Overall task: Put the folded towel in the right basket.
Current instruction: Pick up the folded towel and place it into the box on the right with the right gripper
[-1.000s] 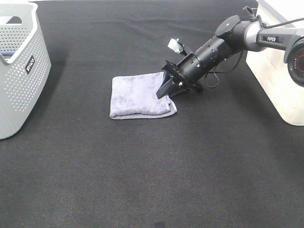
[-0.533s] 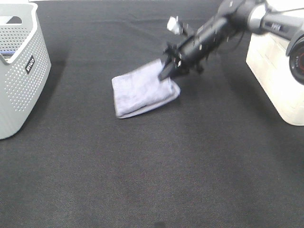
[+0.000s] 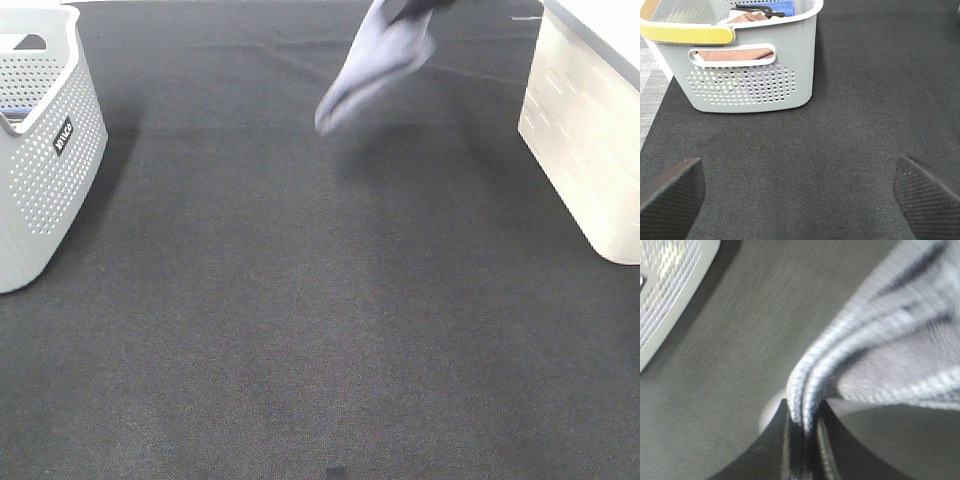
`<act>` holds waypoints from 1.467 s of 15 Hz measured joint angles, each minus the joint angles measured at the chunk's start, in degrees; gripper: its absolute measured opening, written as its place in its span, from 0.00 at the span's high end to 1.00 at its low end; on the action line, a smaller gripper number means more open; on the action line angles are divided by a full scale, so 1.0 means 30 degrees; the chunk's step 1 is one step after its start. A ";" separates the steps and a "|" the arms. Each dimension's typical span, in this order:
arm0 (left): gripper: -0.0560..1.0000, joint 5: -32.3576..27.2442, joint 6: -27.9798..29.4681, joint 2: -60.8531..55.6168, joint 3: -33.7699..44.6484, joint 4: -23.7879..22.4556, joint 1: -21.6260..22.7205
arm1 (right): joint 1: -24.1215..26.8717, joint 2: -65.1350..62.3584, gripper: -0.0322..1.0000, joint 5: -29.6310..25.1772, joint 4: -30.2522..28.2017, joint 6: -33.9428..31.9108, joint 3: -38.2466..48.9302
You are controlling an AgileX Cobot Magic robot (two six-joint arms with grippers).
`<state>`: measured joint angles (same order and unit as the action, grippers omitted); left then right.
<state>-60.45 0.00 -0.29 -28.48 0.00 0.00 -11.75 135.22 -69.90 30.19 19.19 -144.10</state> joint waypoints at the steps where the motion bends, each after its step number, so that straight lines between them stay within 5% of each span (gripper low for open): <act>1: 0.02 0.0000 0.0000 0.0000 0.0000 0.0000 0.0000 | 0.0401 -0.0821 0.90 -0.0038 -0.0879 -0.0344 0.0000; 10: 0.02 0.0000 0.0000 0.0000 0.0000 0.0000 0.0000 | 0.5634 -0.5615 0.90 -0.0038 -0.6150 -0.2349 0.1203; 18: 0.02 0.0000 0.0000 0.0000 0.0000 0.0000 0.0000 | 0.8231 -0.4622 0.90 -0.0038 -0.7200 -0.3056 0.4832; 20: 0.02 0.0000 0.0000 0.0000 0.0000 0.0000 0.0000 | 0.8289 -0.4125 0.82 -0.0038 -0.7086 -0.3266 0.4889; 22: 0.02 0.0000 0.0000 0.0000 0.0000 0.0000 0.0000 | 0.8289 -0.3934 0.62 -0.0038 -0.7181 -0.3419 0.4908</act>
<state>-60.45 0.00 -0.29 -28.48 0.00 0.00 13.12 123.42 -70.02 8.65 8.94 -129.37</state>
